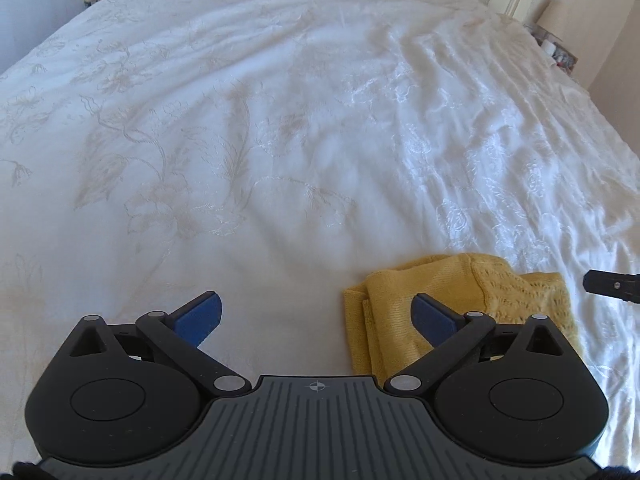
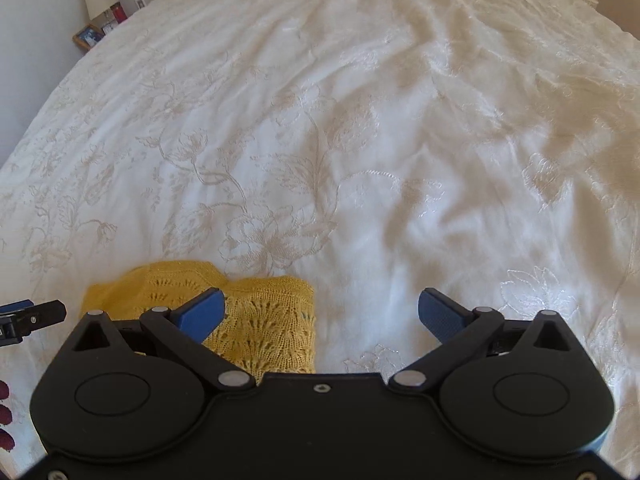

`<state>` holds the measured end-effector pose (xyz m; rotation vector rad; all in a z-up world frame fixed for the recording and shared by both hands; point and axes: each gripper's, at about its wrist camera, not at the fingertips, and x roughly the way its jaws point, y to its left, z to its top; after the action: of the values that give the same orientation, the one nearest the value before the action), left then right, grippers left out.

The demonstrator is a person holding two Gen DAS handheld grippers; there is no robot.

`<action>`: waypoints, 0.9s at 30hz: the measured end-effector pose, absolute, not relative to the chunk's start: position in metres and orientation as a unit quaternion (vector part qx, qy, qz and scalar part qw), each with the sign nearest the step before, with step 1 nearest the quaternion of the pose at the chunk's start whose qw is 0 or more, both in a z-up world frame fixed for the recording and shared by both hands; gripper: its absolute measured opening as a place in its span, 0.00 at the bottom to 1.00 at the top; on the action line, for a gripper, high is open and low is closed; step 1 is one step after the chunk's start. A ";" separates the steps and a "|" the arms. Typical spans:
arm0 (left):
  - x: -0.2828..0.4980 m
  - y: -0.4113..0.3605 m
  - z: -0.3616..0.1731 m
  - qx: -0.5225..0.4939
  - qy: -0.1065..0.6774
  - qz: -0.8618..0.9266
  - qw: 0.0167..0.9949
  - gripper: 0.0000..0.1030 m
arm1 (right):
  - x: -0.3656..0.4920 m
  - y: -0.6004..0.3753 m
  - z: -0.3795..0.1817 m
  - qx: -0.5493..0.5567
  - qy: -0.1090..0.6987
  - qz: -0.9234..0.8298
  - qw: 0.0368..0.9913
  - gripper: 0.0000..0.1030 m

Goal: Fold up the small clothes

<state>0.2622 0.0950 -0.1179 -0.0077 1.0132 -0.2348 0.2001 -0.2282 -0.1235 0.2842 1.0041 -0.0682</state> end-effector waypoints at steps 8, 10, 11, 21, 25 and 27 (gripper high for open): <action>0.195 0.067 -0.061 0.004 0.453 -0.104 0.885 1.00 | 0.143 -0.219 -0.075 0.133 0.453 0.002 0.881 1.00; 0.175 0.059 -0.049 0.003 0.441 -0.112 0.891 1.00 | 0.124 -0.215 -0.064 0.121 0.450 0.013 0.884 0.99; 0.165 0.053 -0.043 0.004 0.437 -0.111 0.893 1.00 | 0.115 -0.212 -0.058 0.116 0.447 0.016 0.887 0.99; 0.086 0.013 0.005 0.041 0.397 -0.057 0.915 0.99 | 0.040 -0.208 -0.017 0.087 0.452 -0.032 0.887 0.99; 0.070 0.009 0.014 0.041 0.404 -0.046 0.913 0.99 | 0.015 -0.210 -0.005 0.106 0.436 -0.012 0.894 0.99; 0.062 0.009 0.017 0.038 0.410 -0.043 0.910 0.99 | 0.006 -0.209 0.000 0.107 0.431 -0.011 0.896 0.99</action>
<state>0.0616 0.0093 0.0171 0.0775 0.8445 -0.0893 0.0065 -0.2088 0.0004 0.2217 0.8925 -0.0233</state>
